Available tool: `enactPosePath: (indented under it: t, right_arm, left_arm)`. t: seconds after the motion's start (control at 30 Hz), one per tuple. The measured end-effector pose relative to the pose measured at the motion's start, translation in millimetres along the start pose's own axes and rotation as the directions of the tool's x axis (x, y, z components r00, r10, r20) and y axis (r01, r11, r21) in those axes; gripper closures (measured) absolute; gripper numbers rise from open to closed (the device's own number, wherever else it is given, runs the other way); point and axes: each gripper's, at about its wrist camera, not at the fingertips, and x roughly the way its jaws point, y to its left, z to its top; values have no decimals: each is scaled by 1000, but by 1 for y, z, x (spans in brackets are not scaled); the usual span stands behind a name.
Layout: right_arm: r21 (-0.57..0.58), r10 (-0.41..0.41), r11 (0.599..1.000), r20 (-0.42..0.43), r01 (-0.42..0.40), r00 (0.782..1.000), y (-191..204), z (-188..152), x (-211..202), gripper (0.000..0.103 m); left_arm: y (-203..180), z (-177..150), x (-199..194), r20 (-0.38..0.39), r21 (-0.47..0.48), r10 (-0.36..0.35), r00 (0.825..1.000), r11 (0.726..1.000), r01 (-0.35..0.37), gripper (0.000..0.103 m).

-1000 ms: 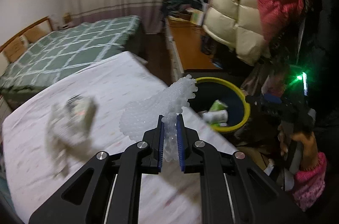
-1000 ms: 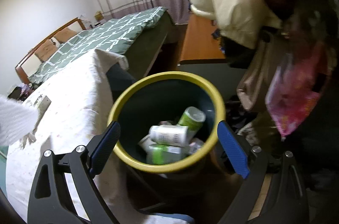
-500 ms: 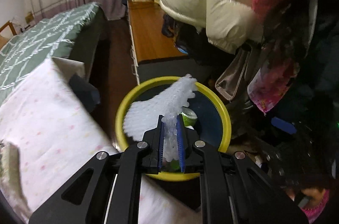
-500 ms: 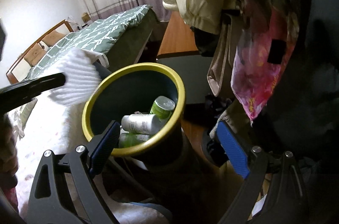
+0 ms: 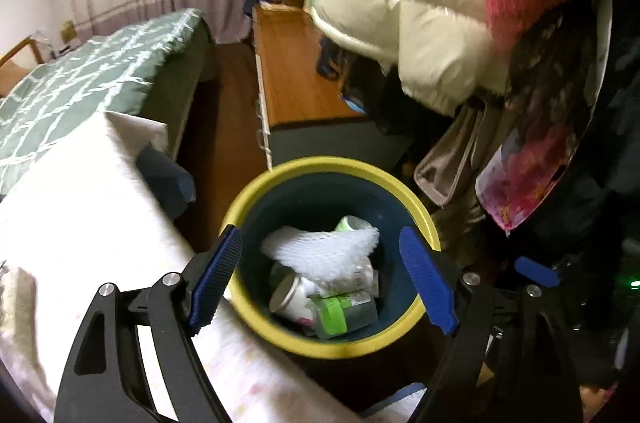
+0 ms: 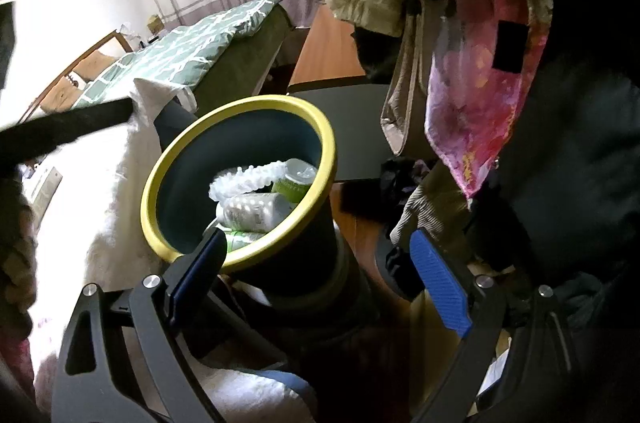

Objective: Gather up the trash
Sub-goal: 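Carry the foam mesh over the yellow bin and open the left gripper, then move the right gripper to the white cloth tissue and grasp it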

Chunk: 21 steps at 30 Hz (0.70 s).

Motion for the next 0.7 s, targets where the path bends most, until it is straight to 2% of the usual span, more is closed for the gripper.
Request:
enactPosePath:
  t: [0.13,0.23,0.37,0.47,0.57,0.63,0.7]
  right_arm:
    - [-27,19,999,0,-19,1000,16,-1,-2,15]
    - [-62,47,997,-1,-47,999,36,1,-3,15]
    - [-141,102,985,-7,-101,995,75,2,-5,15]
    - [-229,171,958,-22,-171,985,121,2,-6,15]
    - [-300,231,925,-42,-233,972,161,0,-9,15]
    - [-342,284,893,-70,-291,956,193,-2,-11,15]
    - [-385,318,863,-88,-327,944,224,-3,-13,15]
  left_arm:
    - [23,-13,-47,53,-72,39,998,997,-36,15]
    - [44,-33,-87,90,-133,90,992,988,-78,14]
    - [79,-72,-146,131,-226,202,971,959,-169,11]
    - [109,-106,-191,140,-310,303,943,918,-248,11]
    - [140,-143,-237,142,-407,386,912,862,-301,10]
    - [156,-164,-263,130,-455,449,884,819,-349,9]
    - [173,-189,-289,112,-500,523,845,764,-407,9]
